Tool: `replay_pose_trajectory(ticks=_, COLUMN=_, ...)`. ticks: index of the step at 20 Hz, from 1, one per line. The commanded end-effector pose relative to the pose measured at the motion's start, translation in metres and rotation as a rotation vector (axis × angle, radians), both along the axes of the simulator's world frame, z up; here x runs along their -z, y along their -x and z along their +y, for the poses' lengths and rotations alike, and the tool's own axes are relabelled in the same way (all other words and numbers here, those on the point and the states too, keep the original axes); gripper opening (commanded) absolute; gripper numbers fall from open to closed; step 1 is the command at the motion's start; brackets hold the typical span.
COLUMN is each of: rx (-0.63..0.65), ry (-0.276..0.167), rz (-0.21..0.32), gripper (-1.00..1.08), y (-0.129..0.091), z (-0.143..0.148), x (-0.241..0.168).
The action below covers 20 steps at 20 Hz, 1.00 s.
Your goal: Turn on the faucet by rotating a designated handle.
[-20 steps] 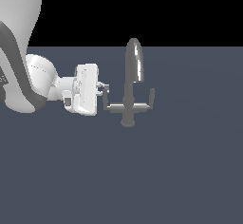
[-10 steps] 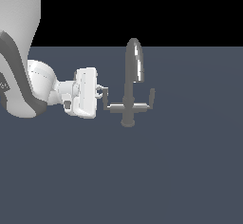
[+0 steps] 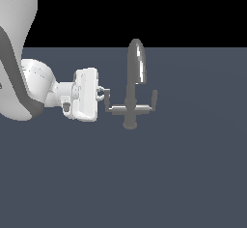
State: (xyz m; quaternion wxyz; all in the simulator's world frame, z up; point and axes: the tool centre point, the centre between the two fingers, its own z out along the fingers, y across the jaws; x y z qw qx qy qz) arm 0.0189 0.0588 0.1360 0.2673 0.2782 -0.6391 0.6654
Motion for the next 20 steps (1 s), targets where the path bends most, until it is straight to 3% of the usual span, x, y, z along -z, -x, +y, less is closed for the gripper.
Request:
replay_pose_trajectory(ticks=1, rx=0.000, ry=0.000, rz=0.000, gripper=-1.00, y=0.007, z=0.000, x=-0.003)
replay_pose_trajectory(ticks=9, rx=0.000, ry=0.000, rz=0.000, gripper=-1.00, y=0.029, z=-0.001, x=-0.011)
replay_pose_trajectory(ticks=11, rx=-0.006, ry=-0.004, rz=0.002, gripper=-1.00, y=0.024, z=-0.001, x=-0.006)
replay_pose_trajectory(ticks=20, rx=-0.003, ry=-0.001, rz=0.001, gripper=-1.00, y=0.058, z=-0.002, x=0.004)
